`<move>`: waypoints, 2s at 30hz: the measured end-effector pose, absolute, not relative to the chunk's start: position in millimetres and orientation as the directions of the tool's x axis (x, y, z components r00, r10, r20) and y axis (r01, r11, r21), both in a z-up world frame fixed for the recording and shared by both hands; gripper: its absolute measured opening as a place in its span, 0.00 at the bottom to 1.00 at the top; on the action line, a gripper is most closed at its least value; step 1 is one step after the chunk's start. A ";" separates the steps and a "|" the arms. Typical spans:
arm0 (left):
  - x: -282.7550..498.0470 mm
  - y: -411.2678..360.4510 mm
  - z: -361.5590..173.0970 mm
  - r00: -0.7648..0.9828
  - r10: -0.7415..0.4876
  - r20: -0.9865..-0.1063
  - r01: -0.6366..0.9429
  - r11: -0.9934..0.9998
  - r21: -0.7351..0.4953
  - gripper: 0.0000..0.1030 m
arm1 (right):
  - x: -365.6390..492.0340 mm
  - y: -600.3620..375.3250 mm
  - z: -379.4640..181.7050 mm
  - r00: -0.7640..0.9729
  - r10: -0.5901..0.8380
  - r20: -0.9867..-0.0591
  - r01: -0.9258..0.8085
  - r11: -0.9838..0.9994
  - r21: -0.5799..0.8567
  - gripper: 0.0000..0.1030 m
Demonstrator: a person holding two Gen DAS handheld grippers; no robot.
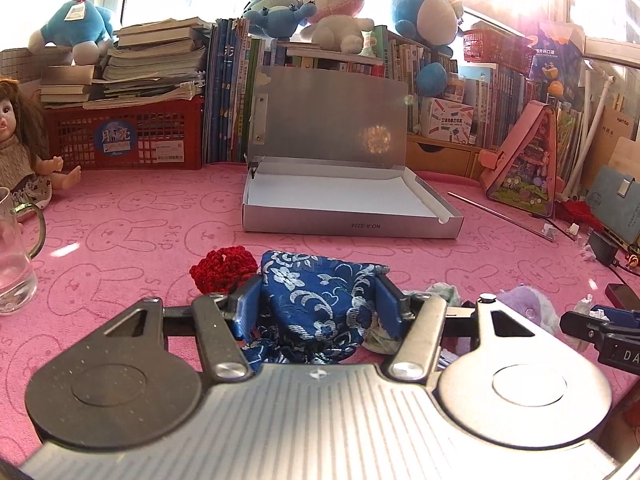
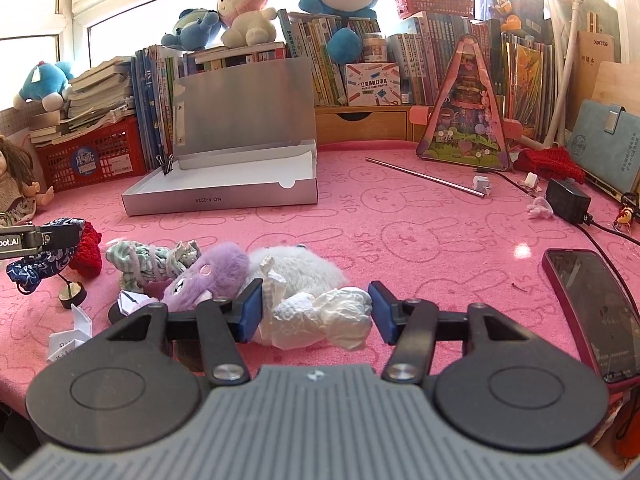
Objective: Organize objects
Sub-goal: 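Carry the pouch and tissue into the grey box with both tools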
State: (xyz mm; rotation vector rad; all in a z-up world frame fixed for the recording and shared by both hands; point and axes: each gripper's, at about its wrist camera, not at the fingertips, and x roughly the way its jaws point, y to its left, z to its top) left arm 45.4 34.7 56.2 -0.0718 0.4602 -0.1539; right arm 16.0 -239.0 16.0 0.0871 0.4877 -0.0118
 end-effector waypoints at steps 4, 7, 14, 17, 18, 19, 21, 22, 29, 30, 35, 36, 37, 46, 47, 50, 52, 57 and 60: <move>53.0 37.3 64.0 0.885 -0.174 -0.432 0.135 0.984 -0.120 0.63 | 22.8 -238.2 23.7 0.894 0.016 -0.449 0.022 0.997 0.080 0.57; 60.7 38.7 70.7 0.886 -0.177 -0.428 0.136 0.983 -0.124 0.63 | 29.6 -236.7 29.4 0.900 0.025 -0.436 0.012 0.997 0.081 0.57; 79.4 42.7 81.9 0.887 -0.188 -0.422 0.141 0.980 -0.138 0.63 | 47.7 -235.8 37.7 0.903 0.047 -0.428 -0.012 0.996 0.083 0.57; 87.5 44.6 84.1 0.887 -0.183 -0.424 0.134 0.981 -0.143 0.63 | 56.9 -237.0 41.8 0.903 0.059 -0.426 -0.022 0.996 0.092 0.57; 89.8 45.1 84.3 0.885 -0.185 -0.426 0.133 0.980 -0.149 0.63 | 60.1 -237.7 43.1 0.903 0.065 -0.425 -0.025 0.995 0.098 0.57; 94.4 46.6 84.8 0.881 -0.191 -0.432 0.133 0.978 -0.161 0.63 | 63.5 -238.5 44.4 0.902 0.071 -0.425 -0.029 0.994 0.105 0.57; 101.0 48.4 85.0 0.875 -0.199 -0.442 0.131 0.975 -0.181 0.63 | 71.2 -240.5 46.7 0.898 0.088 -0.430 -0.036 0.991 0.127 0.57; 105.4 49.3 84.6 0.870 -0.206 -0.448 0.131 0.973 -0.191 0.63 | 75.8 -241.7 47.4 0.895 0.099 -0.436 -0.041 0.989 0.142 0.57; 133.3 55.0 82.8 0.851 -0.224 -0.474 0.114 0.962 -0.250 0.63 | 109.8 -248.7 48.0 0.851 0.188 -0.490 -0.062 0.963 0.262 0.57; 137.3 55.3 82.7 0.849 -0.225 -0.478 0.110 0.960 -0.256 0.63 | 114.5 -249.2 48.2 0.847 0.193 -0.495 -0.061 0.961 0.270 0.57; 154.4 55.2 84.8 0.845 -0.221 -0.487 0.099 0.960 -0.263 0.63 | 131.7 -252.0 50.9 0.839 0.206 -0.504 -0.059 0.954 0.292 0.57; 156.9 55.4 85.6 0.845 -0.219 -0.487 0.097 0.960 -0.264 0.63 | 134.9 -252.8 52.0 0.838 0.208 -0.505 -0.059 0.954 0.295 0.57; 161.1 55.9 87.1 0.846 -0.216 -0.487 0.092 0.959 -0.267 0.63 | 138.2 -253.5 53.2 0.836 0.211 -0.506 -0.060 0.953 0.297 0.57; 185.2 51.7 104.7 0.863 -0.214 -0.458 0.103 0.961 -0.256 0.63 | 165.5 -252.3 65.7 0.841 0.206 -0.500 -0.077 0.961 0.267 0.57; 188.3 50.4 106.8 0.865 -0.217 -0.452 0.108 0.961 -0.255 0.63 | 169.0 -251.5 67.0 0.841 0.206 -0.500 -0.079 0.962 0.262 0.57; 198.8 48.0 112.1 0.871 -0.225 -0.437 0.118 0.959 -0.258 0.63 | 180.7 -250.1 69.7 0.840 0.204 -0.503 -0.084 0.964 0.251 0.57; 206.4 45.9 114.9 0.875 -0.230 -0.427 0.128 0.958 -0.255 0.63 | 188.4 -249.2 70.8 0.840 0.199 -0.505 -0.084 0.967 0.241 0.57; 226.5 43.2 116.5 0.886 -0.241 -0.397 0.149 0.957 -0.249 0.63 | 209.6 -249.3 68.4 0.831 0.202 -0.519 -0.086 0.967 0.238 0.58; 240.7 41.8 111.9 0.882 -0.232 -0.410 0.140 0.960 -0.242 0.63 | 223.2 -249.4 62.4 0.820 0.211 -0.532 -0.090 0.965 0.245 0.58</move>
